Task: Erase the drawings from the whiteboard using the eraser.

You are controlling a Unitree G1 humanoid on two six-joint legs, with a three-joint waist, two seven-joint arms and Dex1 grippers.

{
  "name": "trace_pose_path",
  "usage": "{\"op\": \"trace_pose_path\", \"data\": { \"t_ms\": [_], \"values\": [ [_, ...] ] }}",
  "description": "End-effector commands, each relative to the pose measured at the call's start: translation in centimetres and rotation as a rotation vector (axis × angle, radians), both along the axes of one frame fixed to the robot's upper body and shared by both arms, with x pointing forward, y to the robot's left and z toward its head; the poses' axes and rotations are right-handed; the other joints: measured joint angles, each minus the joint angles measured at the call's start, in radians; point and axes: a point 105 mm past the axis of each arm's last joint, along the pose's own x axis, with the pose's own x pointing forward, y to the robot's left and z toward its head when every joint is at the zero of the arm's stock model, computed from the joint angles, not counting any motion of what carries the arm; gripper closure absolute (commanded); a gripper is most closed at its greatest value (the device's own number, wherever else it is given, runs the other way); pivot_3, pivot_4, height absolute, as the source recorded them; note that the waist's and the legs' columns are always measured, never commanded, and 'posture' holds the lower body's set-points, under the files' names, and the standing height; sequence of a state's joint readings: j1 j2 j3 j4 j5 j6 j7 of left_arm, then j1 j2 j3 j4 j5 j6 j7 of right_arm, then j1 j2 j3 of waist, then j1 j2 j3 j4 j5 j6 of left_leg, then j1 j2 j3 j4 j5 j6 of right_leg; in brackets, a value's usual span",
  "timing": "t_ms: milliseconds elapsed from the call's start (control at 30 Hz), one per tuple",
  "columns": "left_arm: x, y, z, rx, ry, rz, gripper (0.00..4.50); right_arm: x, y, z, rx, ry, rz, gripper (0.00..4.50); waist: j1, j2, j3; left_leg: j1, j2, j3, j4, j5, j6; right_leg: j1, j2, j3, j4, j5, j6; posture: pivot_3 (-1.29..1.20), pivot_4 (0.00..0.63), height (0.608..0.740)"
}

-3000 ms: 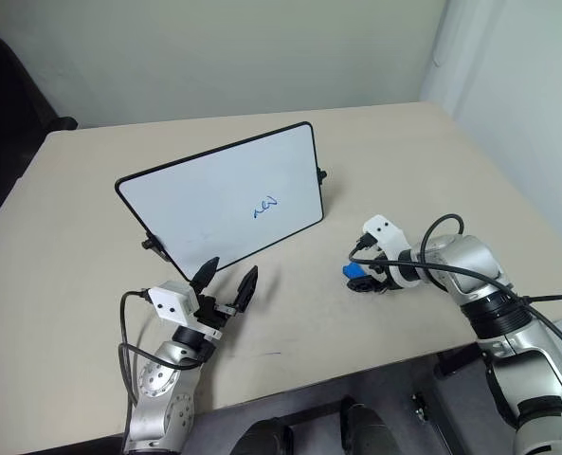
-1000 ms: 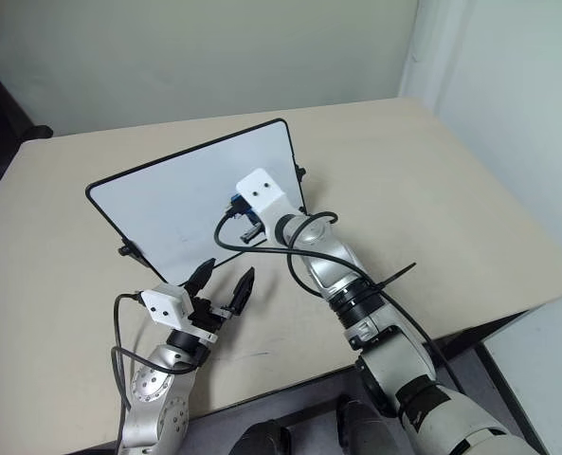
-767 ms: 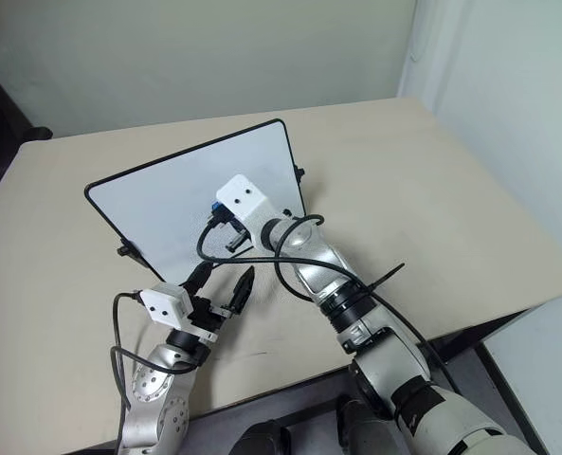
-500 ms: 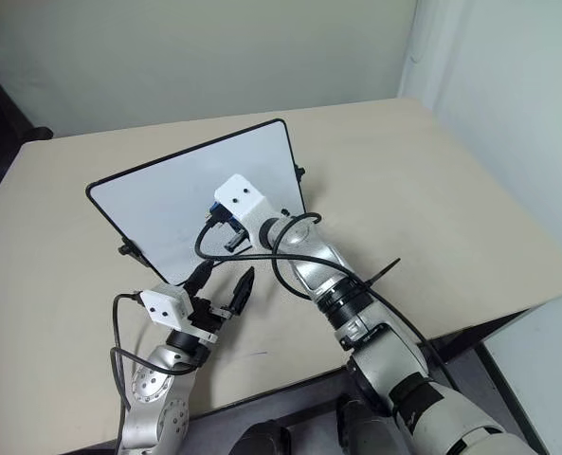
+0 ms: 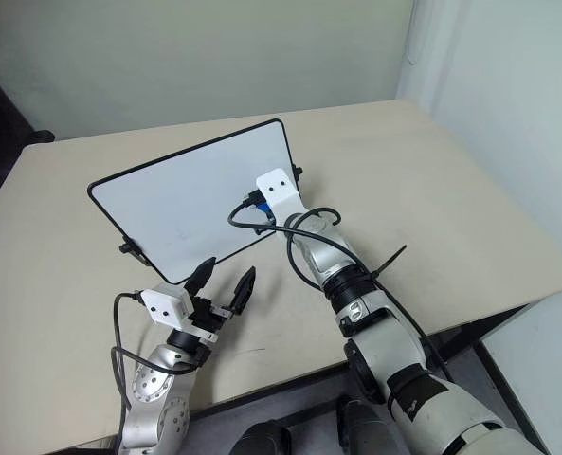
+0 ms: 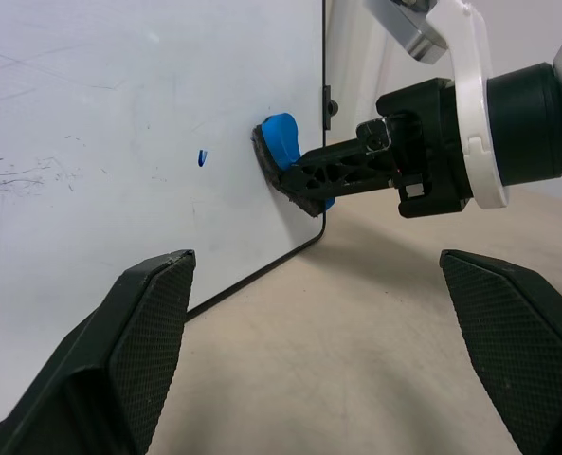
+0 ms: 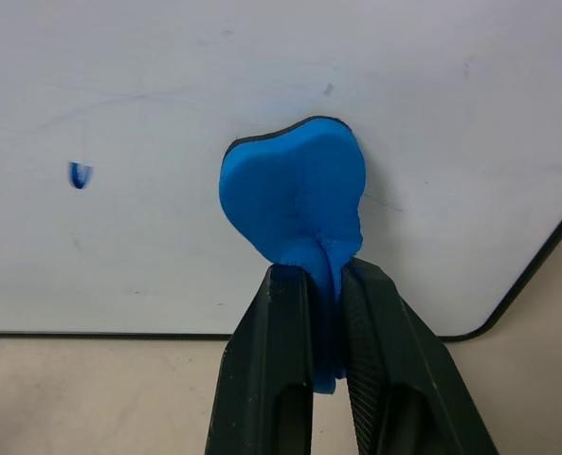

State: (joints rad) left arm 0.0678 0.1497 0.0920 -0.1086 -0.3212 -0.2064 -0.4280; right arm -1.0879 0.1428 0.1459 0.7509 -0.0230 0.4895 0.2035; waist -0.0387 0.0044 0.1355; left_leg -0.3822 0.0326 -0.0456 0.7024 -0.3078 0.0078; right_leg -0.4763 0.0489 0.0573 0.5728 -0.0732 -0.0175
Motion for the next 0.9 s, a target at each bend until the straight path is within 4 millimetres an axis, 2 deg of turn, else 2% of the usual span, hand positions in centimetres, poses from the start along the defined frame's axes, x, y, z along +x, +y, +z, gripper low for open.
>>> {"op": "trace_pose_path", "data": {
  "t_ms": [33,333,733,833,900],
  "values": [
    [-0.1,-0.3,1.0,0.005,-0.037,-0.013,0.00,-0.6,1.6,2.2,0.004,-0.075,0.063,4.29,-0.002,0.000,0.000,0.000,0.000,0.000,0.000,0.000,-0.001,0.000,0.000,0.000,0.000,0.000,0.000,0.00,0.150,0.740],
    [-0.2,-0.4,1.0,0.004,-0.037,-0.014,0.00,-4.1,5.5,2.7,-0.057,-0.156,0.297,4.29,-0.011,0.000,0.000,-0.001,0.000,0.002,-0.003,-0.002,-0.004,-0.006,0.000,0.000,0.000,0.000,0.000,0.00,0.150,0.740],
    [-0.7,-0.6,1.0,0.000,-0.038,-0.005,0.00,-7.2,7.6,1.8,-0.115,-0.157,0.486,4.29,-0.009,0.000,0.000,-0.001,0.002,0.003,-0.003,-0.004,-0.007,-0.008,0.001,0.000,0.000,0.000,-0.001,0.00,0.150,0.740],
    [-0.8,-0.5,1.0,-0.001,-0.038,-0.003,0.00,-7.5,7.6,1.4,-0.130,-0.155,0.506,4.29,-0.003,0.000,0.000,-0.001,0.002,0.003,-0.003,-0.005,-0.008,-0.007,0.001,0.000,0.000,-0.001,-0.001,0.00,0.150,0.740],
    [-0.8,-0.5,1.1,-0.001,-0.038,-0.002,0.00,-6.8,7.2,1.4,-0.134,-0.147,0.464,4.29,0.000,0.000,0.000,-0.002,0.002,0.003,-0.002,-0.005,-0.009,-0.007,0.001,0.000,0.000,-0.001,-0.001,0.00,0.150,0.740]
  ]
}}
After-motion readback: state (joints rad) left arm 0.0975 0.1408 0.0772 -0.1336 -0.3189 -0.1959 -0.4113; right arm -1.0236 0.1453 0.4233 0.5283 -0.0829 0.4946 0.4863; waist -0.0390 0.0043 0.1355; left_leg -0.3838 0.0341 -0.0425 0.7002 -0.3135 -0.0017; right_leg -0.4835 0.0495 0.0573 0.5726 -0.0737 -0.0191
